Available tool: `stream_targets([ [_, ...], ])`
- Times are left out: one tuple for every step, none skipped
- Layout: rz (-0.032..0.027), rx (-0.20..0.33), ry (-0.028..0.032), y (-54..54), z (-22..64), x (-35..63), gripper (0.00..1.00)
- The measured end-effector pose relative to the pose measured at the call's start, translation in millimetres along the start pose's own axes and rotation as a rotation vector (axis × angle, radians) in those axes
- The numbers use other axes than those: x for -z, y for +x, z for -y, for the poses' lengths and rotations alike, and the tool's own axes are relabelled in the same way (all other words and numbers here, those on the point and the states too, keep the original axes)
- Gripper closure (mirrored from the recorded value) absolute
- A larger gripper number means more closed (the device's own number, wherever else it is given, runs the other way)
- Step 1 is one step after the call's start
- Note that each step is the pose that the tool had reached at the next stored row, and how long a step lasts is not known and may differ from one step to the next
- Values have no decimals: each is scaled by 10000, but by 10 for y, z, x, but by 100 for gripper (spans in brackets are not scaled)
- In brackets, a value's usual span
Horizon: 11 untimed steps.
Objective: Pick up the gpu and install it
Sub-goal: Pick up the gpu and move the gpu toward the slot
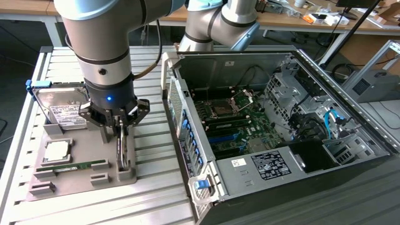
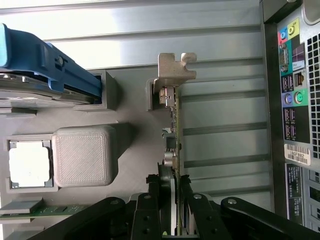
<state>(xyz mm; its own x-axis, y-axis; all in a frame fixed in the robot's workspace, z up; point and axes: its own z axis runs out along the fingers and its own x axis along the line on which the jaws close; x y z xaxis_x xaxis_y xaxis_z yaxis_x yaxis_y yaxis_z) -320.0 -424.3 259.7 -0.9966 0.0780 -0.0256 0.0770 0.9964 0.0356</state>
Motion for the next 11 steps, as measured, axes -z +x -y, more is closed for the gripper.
stream_targets([
  [-1,0,0,0,0,3,73],
  [0,0,0,0,0,4,73],
  [1,0,-1,0,0,6,73],
  [0,0,0,0,0,9,73],
  [-1,0,1,0,0,11,73],
  [-1,0,0,0,0,14,73],
  [0,0,-1,0,-1,17,73],
  [0,0,-2,0,-1,19,73],
  [0,0,-3,0,-1,22,73],
  [0,0,-3,-1,-1,25,73],
  [-1,0,-3,-1,-1,29,73],
])
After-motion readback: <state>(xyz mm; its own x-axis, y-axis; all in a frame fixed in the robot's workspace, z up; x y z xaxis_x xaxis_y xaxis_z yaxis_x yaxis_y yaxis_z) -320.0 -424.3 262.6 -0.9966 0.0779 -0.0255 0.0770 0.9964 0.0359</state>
